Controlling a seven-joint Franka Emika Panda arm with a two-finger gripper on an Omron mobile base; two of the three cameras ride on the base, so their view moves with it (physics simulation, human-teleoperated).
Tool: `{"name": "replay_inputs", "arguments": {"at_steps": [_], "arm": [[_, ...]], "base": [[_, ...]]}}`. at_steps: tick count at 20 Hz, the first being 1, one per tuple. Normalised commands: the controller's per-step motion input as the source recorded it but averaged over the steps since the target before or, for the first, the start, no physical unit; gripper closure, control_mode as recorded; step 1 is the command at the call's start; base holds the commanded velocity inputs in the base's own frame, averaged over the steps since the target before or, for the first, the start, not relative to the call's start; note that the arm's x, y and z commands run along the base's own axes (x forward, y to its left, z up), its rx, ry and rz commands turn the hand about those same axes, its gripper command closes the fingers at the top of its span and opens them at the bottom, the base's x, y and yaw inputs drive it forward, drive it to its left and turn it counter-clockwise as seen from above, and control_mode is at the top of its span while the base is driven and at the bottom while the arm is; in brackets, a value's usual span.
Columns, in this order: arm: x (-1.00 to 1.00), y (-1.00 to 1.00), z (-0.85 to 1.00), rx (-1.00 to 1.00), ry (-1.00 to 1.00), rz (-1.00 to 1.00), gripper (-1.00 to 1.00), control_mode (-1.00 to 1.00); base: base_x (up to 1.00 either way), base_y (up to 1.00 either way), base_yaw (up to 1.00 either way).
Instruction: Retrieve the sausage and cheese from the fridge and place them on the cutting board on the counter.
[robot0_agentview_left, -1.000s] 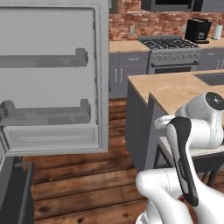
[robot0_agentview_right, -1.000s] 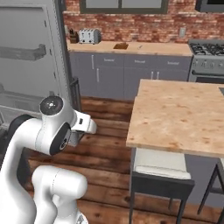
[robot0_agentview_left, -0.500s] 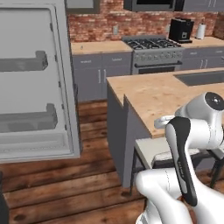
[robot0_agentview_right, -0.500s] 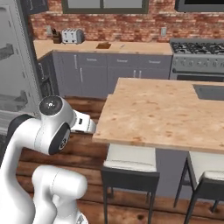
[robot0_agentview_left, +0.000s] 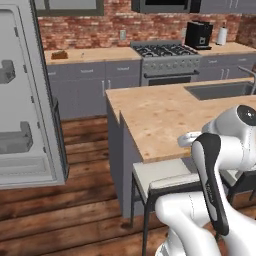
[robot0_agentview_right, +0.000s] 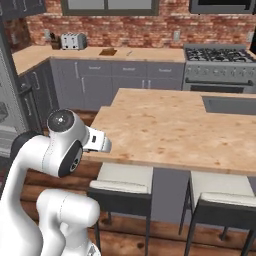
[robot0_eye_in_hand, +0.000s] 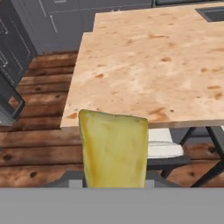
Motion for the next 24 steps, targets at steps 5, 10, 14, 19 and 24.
{"name": "replay_inputs", "arguments": {"at_steps": [5,10,14,19,24], "arm": [[0.0,0.0,0.0,0.0,0.0,0.0,1.0,1.0],[0.0,0.0,0.0,0.0,0.0,0.0,1.0,1.0],[0.0,0.0,0.0,0.0,0.0,0.0,1.0,1.0],[0.0,0.0,0.0,0.0,0.0,0.0,1.0,1.0],[0.0,0.0,0.0,0.0,0.0,0.0,1.0,1.0]], "base": [[0.12,-0.22,0.16],[0.12,-0.66,0.02],[0.12,-0.8,0.0],[0.13,-0.79,0.0],[0.15,-0.78,0.0]]}}
